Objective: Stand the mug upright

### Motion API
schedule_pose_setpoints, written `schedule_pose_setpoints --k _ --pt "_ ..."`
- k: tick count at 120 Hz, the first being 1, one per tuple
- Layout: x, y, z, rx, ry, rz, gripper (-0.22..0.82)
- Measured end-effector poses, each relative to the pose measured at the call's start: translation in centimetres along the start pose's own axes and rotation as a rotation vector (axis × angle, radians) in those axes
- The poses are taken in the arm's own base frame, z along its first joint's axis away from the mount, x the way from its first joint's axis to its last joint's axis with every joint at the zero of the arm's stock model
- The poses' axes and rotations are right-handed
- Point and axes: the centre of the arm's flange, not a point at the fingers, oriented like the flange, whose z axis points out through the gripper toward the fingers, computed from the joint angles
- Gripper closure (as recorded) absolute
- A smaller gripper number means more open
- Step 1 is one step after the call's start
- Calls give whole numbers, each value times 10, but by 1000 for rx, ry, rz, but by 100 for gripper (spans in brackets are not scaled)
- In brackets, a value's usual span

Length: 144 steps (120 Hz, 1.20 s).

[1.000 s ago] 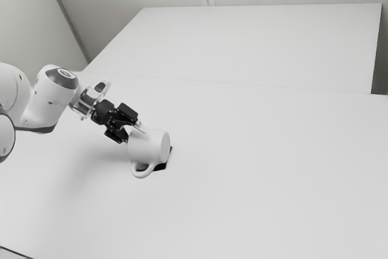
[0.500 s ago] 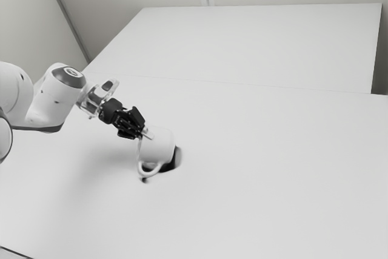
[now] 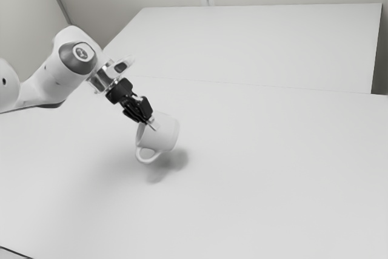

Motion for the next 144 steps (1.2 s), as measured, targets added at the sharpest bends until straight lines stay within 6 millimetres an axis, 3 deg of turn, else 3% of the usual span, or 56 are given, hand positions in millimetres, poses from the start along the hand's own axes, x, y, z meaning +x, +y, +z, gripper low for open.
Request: schedule_pose_setpoints --k 16,47,84,94,111,144 --pt "7 42 14 200 -89 107 74" --pt "14 101 57 509 -228 203 74" --pt "6 131 98 750 -385 157 74" --pt "8 122 99 781 -421 84 74" --pt "24 62 70 813 -459 -148 75" --pt "21 60 104 848 -556 -276 74"
